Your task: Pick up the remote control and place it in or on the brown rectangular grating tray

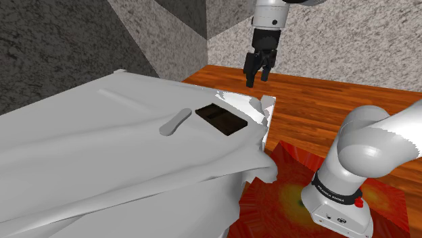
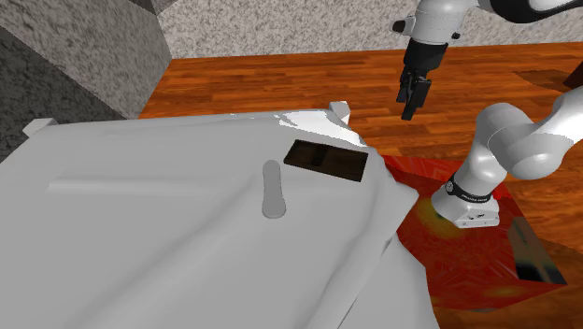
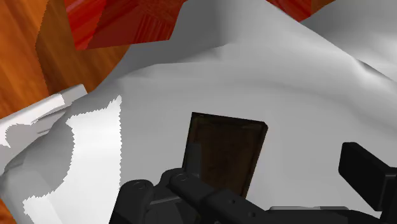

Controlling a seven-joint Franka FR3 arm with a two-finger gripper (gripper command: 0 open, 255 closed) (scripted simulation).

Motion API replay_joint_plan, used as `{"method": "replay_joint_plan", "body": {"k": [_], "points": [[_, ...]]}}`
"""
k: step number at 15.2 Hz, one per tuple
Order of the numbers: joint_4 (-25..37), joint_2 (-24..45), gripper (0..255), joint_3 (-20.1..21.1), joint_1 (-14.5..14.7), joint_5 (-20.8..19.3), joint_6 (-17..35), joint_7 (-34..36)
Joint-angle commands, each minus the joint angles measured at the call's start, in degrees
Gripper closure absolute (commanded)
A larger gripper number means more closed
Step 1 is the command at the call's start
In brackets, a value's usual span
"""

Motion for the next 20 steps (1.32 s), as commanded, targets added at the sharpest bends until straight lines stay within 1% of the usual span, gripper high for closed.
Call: {"method": "replay_joint_plan", "body": {"k": [1, 6, 11, 15, 20], "points": [[0.0, 0.0, 0, 0.0, 0.0, 0.0, 0.0, 0.0], [0.4, 7.1, 0, 6.7, -1.2, 3.4, 7.5, 13.5], [3.6, 16.6, 0, 12.6, -3.1, 4.7, 14.6, 26.8], [7.8, 25.3, 0, 16.6, -4.8, 3.7, 19.4, 37.7], [15.0, 37.1, 0, 20.1, -6.6, -0.1, 23.8, 51.7]]}}
